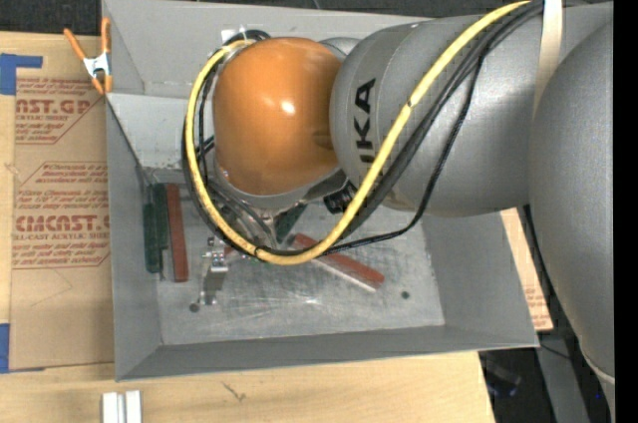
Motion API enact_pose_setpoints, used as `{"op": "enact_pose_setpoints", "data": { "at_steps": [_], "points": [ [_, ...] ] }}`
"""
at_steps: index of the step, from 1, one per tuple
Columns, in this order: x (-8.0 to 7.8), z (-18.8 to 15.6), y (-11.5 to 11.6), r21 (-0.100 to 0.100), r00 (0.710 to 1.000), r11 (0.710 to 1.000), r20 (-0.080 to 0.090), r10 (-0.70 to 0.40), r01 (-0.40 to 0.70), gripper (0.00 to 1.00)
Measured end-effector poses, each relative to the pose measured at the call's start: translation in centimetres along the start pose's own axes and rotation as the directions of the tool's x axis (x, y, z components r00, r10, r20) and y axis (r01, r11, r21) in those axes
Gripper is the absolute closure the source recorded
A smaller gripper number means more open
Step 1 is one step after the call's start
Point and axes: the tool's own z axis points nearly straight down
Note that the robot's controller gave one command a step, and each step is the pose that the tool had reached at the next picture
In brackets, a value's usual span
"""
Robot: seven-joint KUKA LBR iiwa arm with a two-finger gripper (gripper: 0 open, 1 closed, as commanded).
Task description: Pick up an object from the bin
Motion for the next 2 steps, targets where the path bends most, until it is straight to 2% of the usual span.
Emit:
{"op": "enact_pose_setpoints", "data": {
  "at_steps": [1, 2],
  "points": [
    [-0.2, -0.4, -0.1, -0.002, 1.000, 1.000, 0.008, 0.003, -0.003, 0.00],
    [-2.1, 5.7, -0.9, -0.004, 1.000, 1.000, 0.013, -0.015, 0.015, 0.00]
  ]
}}
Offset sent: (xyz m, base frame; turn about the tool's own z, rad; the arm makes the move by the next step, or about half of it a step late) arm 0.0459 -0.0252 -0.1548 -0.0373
